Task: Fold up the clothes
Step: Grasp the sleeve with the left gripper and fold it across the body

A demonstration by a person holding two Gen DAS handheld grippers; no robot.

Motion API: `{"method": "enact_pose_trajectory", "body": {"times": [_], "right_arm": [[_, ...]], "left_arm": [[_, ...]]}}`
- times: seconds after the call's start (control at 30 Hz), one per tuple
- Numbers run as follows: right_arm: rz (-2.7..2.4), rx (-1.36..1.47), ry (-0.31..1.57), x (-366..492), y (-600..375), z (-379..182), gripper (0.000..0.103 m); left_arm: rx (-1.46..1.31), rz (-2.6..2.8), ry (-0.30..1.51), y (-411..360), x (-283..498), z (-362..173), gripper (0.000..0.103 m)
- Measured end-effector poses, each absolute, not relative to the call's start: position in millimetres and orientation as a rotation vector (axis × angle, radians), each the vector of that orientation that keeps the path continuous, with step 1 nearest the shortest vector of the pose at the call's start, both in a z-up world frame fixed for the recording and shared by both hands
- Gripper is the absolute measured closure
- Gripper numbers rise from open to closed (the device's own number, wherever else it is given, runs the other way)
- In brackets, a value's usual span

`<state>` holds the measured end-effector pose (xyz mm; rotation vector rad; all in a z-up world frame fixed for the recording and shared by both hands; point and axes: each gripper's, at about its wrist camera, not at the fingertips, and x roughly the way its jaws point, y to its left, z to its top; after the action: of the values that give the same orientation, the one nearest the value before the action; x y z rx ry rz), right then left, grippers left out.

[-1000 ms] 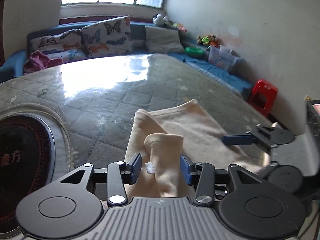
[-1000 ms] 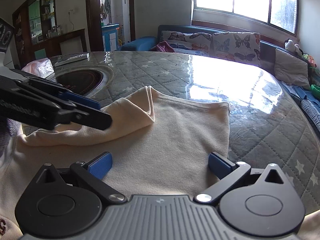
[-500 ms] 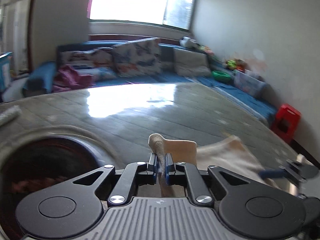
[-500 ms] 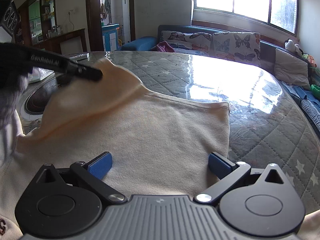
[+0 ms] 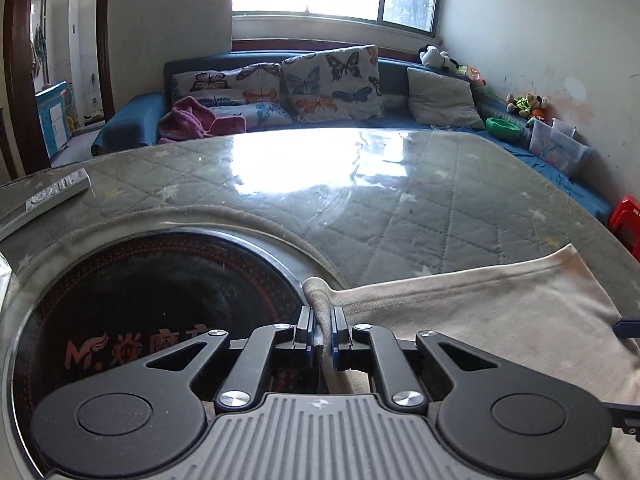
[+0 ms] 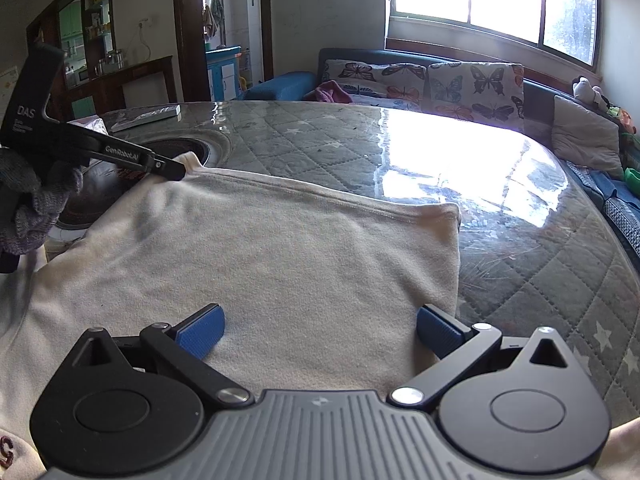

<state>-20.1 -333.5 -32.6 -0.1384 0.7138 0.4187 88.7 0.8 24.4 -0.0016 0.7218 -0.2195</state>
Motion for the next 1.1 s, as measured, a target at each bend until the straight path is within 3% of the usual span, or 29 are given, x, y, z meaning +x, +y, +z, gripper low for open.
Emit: {"method": "enact_pose_trajectory", "body": {"times": [0.4,0.7,1.1], "right_arm": [[0.576,-0.008,0.774,11,-334,-2,0.000],[0.493,0.021,0.820,61,-337,-15,0.000],[0.439,0.000,0.792,63,-352,3,0.000]], "left_arm": [[-0.034,-0.224,0.740,4,90,19,0.089],[-0.049,-0.224,0.750,6,96,19,0.089],[-0.086,-0.226,0.699,25,66,43,0.071]]}}
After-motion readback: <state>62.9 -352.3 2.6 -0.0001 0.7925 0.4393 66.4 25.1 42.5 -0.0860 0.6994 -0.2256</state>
